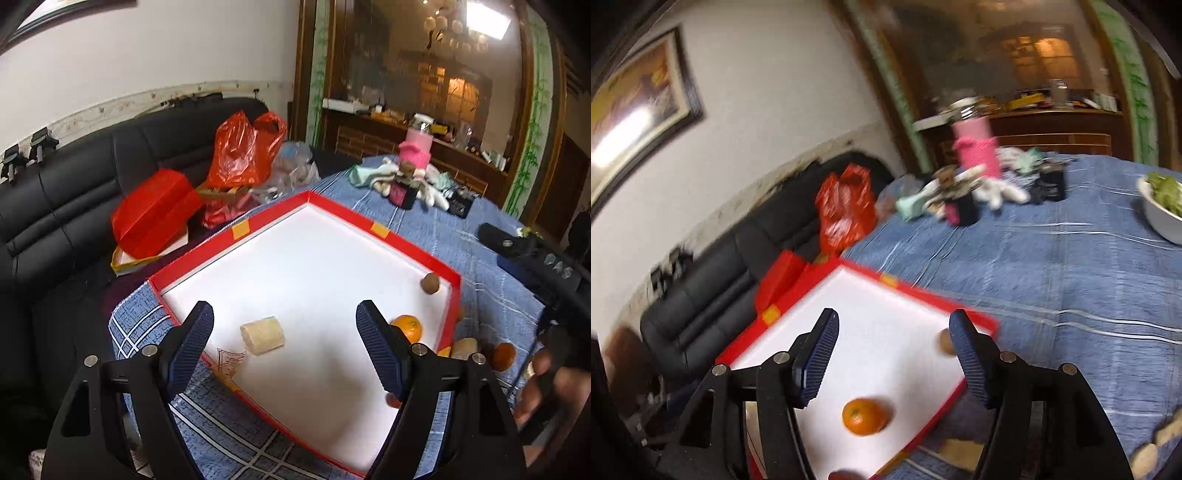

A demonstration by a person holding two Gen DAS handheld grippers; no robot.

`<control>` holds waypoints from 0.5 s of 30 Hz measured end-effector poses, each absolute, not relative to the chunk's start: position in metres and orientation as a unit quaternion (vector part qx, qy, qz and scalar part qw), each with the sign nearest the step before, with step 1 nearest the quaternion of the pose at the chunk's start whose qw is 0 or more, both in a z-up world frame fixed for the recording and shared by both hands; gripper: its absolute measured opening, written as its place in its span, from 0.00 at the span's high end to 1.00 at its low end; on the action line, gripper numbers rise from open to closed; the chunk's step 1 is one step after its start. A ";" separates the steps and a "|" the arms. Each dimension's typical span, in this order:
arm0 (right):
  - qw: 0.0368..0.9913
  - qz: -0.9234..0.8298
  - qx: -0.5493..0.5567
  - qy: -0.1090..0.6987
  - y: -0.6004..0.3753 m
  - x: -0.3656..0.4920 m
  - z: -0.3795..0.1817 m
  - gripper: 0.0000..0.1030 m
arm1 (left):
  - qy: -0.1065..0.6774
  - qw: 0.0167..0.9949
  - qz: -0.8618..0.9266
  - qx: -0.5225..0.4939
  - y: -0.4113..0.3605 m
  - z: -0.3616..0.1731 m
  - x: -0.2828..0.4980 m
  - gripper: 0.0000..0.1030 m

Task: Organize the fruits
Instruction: 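Open both grippers to drop the nut and the date into the box, then grasp another red date with the right gripper while the left gripper grasps a beige crumbly ball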

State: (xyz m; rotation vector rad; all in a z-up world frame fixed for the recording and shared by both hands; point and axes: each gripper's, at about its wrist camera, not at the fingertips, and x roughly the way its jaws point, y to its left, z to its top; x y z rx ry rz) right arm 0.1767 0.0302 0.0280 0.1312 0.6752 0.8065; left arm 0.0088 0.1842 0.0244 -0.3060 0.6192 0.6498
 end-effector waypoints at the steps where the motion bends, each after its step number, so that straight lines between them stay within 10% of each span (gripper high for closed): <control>1: 0.865 0.380 0.068 0.321 0.020 0.177 0.034 0.38 | 0.295 0.892 0.308 -0.149 0.181 0.026 0.009 0.22; 15: 0.893 0.260 0.013 0.368 -0.170 0.114 0.009 0.29 | 0.301 0.936 0.158 -0.095 0.076 0.018 0.026 0.22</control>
